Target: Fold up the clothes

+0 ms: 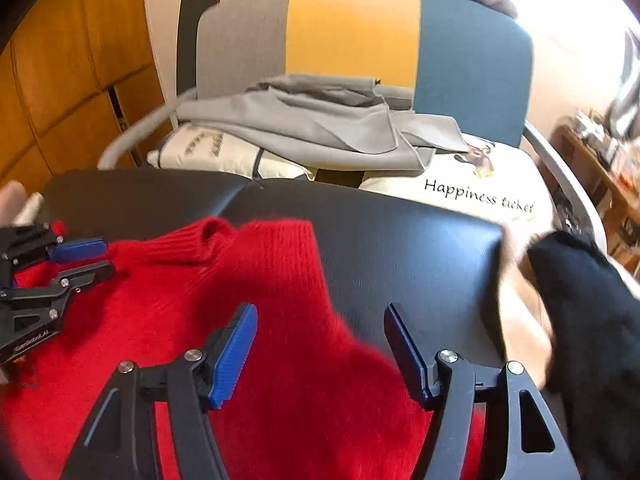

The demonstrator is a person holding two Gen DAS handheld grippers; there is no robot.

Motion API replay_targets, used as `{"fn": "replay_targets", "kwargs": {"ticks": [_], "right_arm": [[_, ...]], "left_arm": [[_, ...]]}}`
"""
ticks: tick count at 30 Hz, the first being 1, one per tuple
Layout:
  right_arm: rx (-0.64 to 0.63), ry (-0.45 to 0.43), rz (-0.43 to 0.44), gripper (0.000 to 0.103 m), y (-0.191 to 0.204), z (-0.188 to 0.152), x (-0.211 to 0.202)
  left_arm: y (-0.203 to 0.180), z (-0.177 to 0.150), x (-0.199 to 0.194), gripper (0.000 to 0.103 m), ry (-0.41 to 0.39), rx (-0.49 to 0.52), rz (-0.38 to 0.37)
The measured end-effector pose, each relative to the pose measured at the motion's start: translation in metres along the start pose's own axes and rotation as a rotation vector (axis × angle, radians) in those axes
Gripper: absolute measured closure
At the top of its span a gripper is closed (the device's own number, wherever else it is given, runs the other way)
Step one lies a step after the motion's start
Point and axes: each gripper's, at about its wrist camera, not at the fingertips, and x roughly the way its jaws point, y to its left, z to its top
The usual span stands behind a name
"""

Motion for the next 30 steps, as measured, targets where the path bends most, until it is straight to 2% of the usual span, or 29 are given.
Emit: {"fn": "replay_targets", "kwargs": {"ticks": [3, 5, 8, 9, 10, 11, 13, 15, 18, 21, 23, 26, 30], "right_arm": [[0.006, 0.055, 0.054, 0.036, -0.006, 0.008, 0.026], [-0.002, 0.099, 0.073, 0.035, -0.009, 0.008, 0.041], [-0.002, 0.070, 0.072, 0.038, -0.010, 0.002, 0.040], [0.008, 0.059, 0.067, 0.042, -0.011, 0.000, 0.038], [0.012, 0.050, 0.065, 0.064, -0.011, -0.001, 0.035], [0.007, 0.044, 0.065, 0.081, -0.009, -0.001, 0.034], [-0.008, 0.033, 0.059, 0.090, -0.004, 0.000, 0.030], [-0.044, 0.008, 0.015, 0.092, 0.002, 0.005, 0.028], [-0.063, -0.060, -0.052, 0.096, 0.002, 0.018, 0.021], [-0.031, -0.109, -0.055, 0.096, -0.006, 0.038, 0.020], [-0.036, -0.129, -0.066, 0.097, -0.004, 0.049, 0.026], [-0.011, -0.138, -0.085, 0.097, -0.005, 0.060, 0.042], [0.098, -0.071, -0.078, 0.096, -0.022, 0.067, 0.080]], "left_arm": [[-0.002, 0.004, 0.022, 0.077, 0.017, 0.061, 0.033], [0.000, 0.006, 0.028, 0.075, 0.001, 0.065, 0.018], [0.000, 0.006, 0.035, 0.072, -0.018, 0.066, 0.006], [0.000, 0.006, 0.035, 0.072, -0.022, 0.064, 0.006], [0.000, 0.005, 0.035, 0.074, -0.025, 0.062, 0.004], [-0.001, 0.005, 0.034, 0.082, -0.027, 0.061, -0.001], [-0.007, 0.004, 0.033, 0.089, -0.029, 0.082, 0.015], [-0.010, 0.005, 0.030, 0.094, -0.029, 0.089, 0.048], [0.004, 0.008, 0.032, 0.097, -0.037, 0.040, 0.145], [0.018, 0.011, 0.037, 0.097, -0.039, -0.007, 0.206], [0.024, 0.016, 0.042, 0.097, -0.041, -0.003, 0.257], [0.031, 0.026, 0.059, 0.097, -0.030, 0.021, 0.341], [0.041, 0.034, 0.083, 0.097, 0.000, 0.042, 0.398]]}}
